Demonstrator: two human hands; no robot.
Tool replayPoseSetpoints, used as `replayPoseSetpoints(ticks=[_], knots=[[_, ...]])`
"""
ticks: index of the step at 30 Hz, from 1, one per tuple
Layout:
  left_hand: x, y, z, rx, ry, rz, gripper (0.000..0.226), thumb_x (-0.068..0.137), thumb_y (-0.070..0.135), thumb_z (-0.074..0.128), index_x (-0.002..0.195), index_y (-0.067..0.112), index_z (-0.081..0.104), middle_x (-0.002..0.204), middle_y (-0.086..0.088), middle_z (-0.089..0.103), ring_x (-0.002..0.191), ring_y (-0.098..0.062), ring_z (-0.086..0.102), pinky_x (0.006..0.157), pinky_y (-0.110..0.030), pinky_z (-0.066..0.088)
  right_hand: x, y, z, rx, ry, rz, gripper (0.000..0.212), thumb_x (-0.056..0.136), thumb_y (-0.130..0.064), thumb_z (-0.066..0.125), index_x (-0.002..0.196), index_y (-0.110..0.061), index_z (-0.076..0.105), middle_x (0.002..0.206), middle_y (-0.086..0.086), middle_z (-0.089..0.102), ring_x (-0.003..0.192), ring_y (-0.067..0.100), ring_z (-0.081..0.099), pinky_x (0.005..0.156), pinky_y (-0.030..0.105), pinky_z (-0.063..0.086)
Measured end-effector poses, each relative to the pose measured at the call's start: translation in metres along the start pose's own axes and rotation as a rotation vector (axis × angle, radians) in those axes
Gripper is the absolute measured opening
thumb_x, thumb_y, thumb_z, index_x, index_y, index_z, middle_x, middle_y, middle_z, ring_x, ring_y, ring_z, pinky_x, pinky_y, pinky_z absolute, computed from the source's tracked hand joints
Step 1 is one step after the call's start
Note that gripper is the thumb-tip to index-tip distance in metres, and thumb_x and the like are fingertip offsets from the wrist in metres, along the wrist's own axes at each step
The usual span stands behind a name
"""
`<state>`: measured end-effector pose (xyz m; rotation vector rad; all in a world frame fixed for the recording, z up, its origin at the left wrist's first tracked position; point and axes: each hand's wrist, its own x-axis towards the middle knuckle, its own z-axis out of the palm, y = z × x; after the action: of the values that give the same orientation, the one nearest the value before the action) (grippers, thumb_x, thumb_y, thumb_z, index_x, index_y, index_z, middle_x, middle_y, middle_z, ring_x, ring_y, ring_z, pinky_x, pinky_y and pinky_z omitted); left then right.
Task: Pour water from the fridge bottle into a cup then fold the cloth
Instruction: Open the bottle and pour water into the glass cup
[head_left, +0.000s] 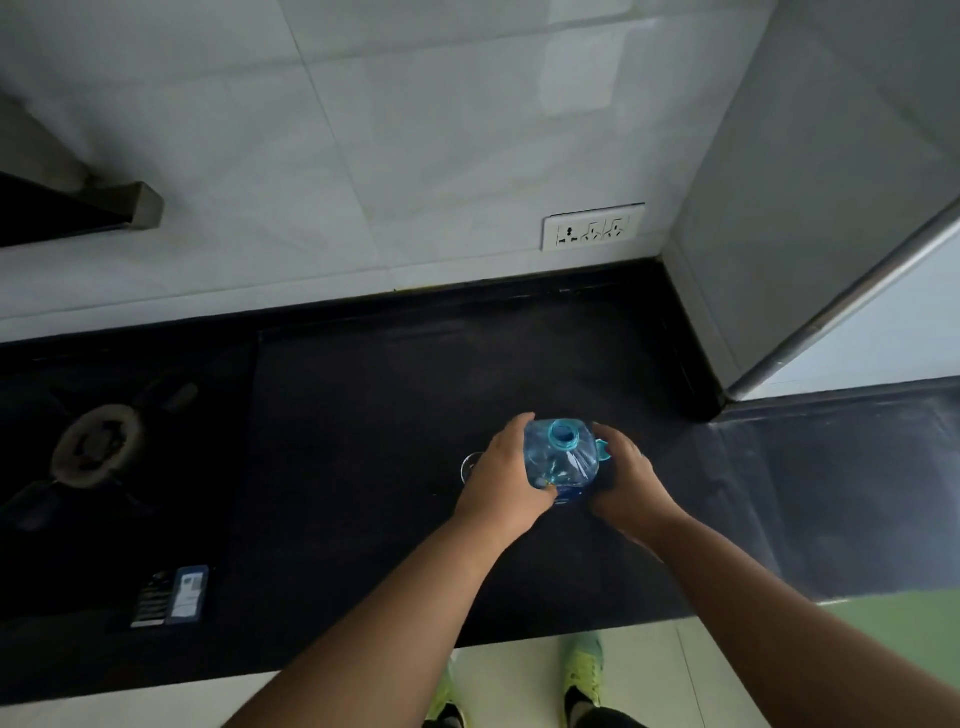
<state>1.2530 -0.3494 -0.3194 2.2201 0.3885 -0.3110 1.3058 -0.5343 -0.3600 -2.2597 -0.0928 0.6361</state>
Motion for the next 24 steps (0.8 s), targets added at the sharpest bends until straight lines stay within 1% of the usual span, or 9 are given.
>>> replayPoseSetpoints(ticks=[2,4,6,8,10,13,15,18,24], knots=[[-0.004,-0.003,-0.003,-0.022,-0.081,-0.002,0.114,0.079,0.016,0.088,0.165,0.034,0.016,0.164,0.007,0.035,0.147,-0.015,0.042,0.117,-0.035,0.044,-0.005,-0.003,0.002,0.036,-0.052,-0.061,0.105,0.053,-0.035,0.087,0.147,-0.034,0.042,0.145,-0.009,0.052,0.138,0.016,0.049,0.110,0.045,0.049],[-0.011,-0.017,-0.006,-0.072,-0.094,0.003,0.119,0.078,0.008,0.086,0.166,0.034,0.011,0.166,0.008,0.029,0.151,-0.012,0.034,0.121,-0.036,0.040,-0.007,-0.008,0.005,0.097,-0.063,-0.062,0.105,0.055,-0.026,0.096,0.144,-0.036,0.041,0.135,-0.012,0.058,0.128,0.010,0.058,0.105,0.039,0.054],[-0.017,-0.043,-0.007,-0.106,0.141,-0.090,0.101,0.077,-0.001,0.080,0.160,0.031,0.032,0.153,0.006,0.043,0.142,-0.013,0.045,0.116,-0.037,0.046,-0.008,-0.014,0.006,0.139,-0.045,-0.036,0.105,0.060,-0.019,0.098,0.145,-0.033,0.039,0.129,-0.012,0.060,0.119,0.009,0.063,0.100,0.037,0.057],[-0.022,-0.073,-0.011,-0.129,0.367,-0.308,0.065,0.082,0.003,0.077,0.139,0.023,0.054,0.130,0.004,0.056,0.121,-0.019,0.060,0.103,-0.042,0.055,-0.008,-0.016,0.008,0.153,-0.047,-0.016,0.103,0.062,-0.020,0.098,0.143,-0.033,0.036,0.128,-0.011,0.059,0.114,0.010,0.064,0.097,0.038,0.059],[-0.026,-0.092,-0.014,-0.148,0.254,-0.534,0.039,0.092,0.018,0.070,0.127,0.024,0.055,0.120,-0.001,0.061,0.102,-0.021,0.067,0.088,-0.042,0.060,-0.008,-0.018,0.010,0.147,-0.070,-0.005,0.099,0.062,-0.024,0.098,0.136,-0.035,0.033,0.126,-0.008,0.059,0.111,0.013,0.065,0.093,0.042,0.061],[-0.029,-0.103,-0.009,-0.184,0.000,-0.661,0.034,0.102,0.029,0.060,0.134,0.030,0.047,0.109,-0.001,0.066,0.087,-0.016,0.072,0.068,-0.032,0.059,-0.010,-0.020,0.015,0.119,-0.047,-0.008,0.096,0.061,-0.030,0.098,0.128,-0.040,0.029,0.125,-0.004,0.060,0.111,0.016,0.065,0.094,0.047,0.060],[-0.028,-0.102,0.000,-0.355,0.021,-0.686,0.034,0.105,0.028,0.057,0.137,0.031,0.047,0.106,-0.002,0.068,0.080,-0.014,0.074,0.060,-0.026,0.055,-0.013,-0.022,0.018,0.105,-0.026,-0.024,0.095,0.060,-0.033,0.098,0.126,-0.045,0.030,0.124,-0.007,0.061,0.112,0.016,0.065,0.095,0.047,0.059],[-0.025,-0.096,0.013,-0.580,0.061,-0.691,0.027,0.106,0.026,0.055,0.132,0.033,0.052,0.106,-0.005,0.071,0.080,-0.015,0.075,0.061,-0.025,0.055,-0.017,-0.025,0.021,0.071,0.001,-0.060,0.091,0.060,-0.035,0.097,0.127,-0.045,0.036,0.122,-0.012,0.062,0.112,0.014,0.065,0.095,0.045,0.058],[-0.011,-0.089,0.024,-0.697,0.130,-0.656,0.014,0.107,0.027,0.051,0.118,0.025,0.059,0.103,-0.005,0.073,0.088,-0.017,0.075,0.066,-0.027,0.055,-0.020,-0.033,0.018,0.036,0.073,-0.123,0.088,0.058,-0.037,0.096,0.128,-0.042,0.043,0.122,-0.015,0.059,0.115,0.014,0.061,0.094,0.043,0.058]])
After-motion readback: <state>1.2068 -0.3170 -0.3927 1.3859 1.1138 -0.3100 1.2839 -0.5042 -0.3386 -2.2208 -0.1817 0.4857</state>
